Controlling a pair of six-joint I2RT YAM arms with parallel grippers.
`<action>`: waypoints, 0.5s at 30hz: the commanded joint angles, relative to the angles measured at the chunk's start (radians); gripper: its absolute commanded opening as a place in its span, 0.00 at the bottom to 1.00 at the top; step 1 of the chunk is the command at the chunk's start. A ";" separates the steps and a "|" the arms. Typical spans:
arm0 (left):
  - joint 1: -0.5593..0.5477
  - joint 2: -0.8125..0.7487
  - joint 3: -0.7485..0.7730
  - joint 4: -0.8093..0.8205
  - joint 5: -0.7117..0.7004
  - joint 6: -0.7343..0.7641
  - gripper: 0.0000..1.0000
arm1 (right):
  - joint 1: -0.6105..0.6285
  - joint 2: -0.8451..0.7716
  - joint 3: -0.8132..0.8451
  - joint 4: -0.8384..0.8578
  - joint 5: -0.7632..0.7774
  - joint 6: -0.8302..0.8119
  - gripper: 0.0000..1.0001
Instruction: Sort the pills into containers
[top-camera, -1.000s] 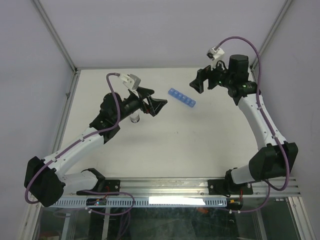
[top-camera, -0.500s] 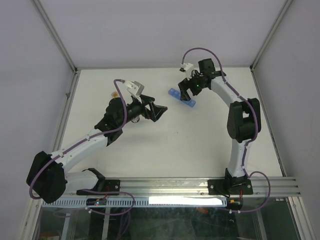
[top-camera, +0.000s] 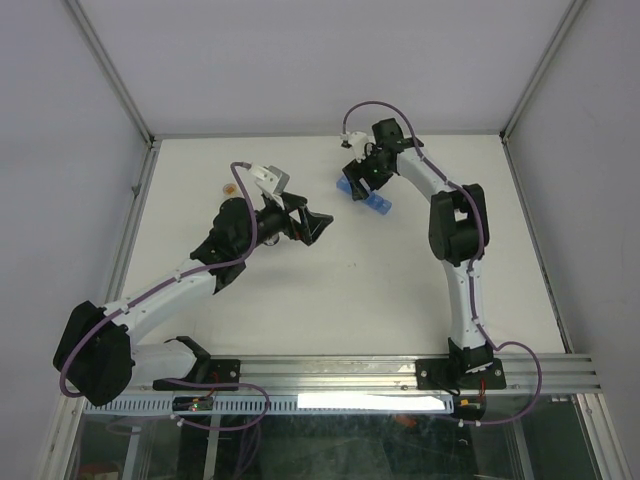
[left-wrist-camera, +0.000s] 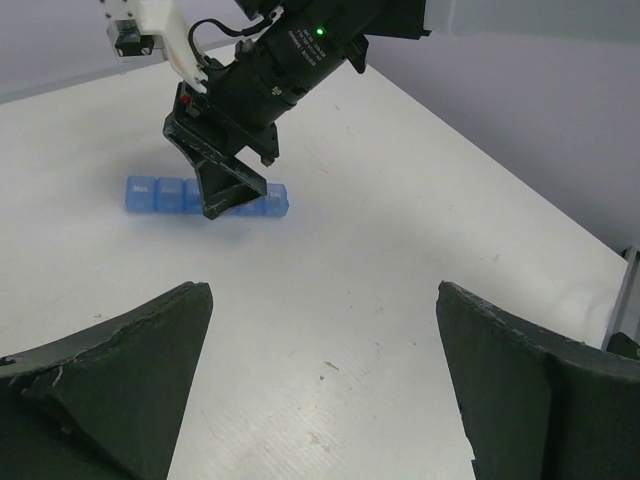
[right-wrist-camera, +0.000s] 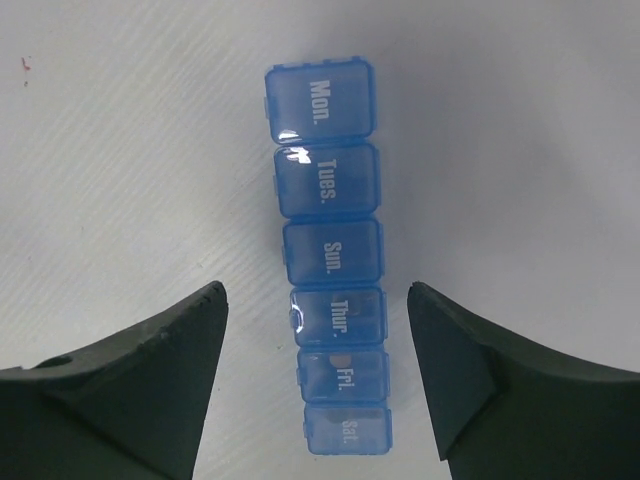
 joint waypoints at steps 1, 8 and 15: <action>0.010 -0.028 -0.009 0.056 -0.016 0.032 0.99 | 0.004 0.023 0.083 -0.023 0.032 0.018 0.74; 0.010 -0.033 -0.012 0.054 -0.011 0.027 0.99 | 0.004 0.060 0.107 -0.043 0.029 0.017 0.61; 0.010 -0.037 -0.013 0.052 -0.007 0.023 0.99 | 0.004 0.053 0.084 -0.057 0.018 -0.003 0.48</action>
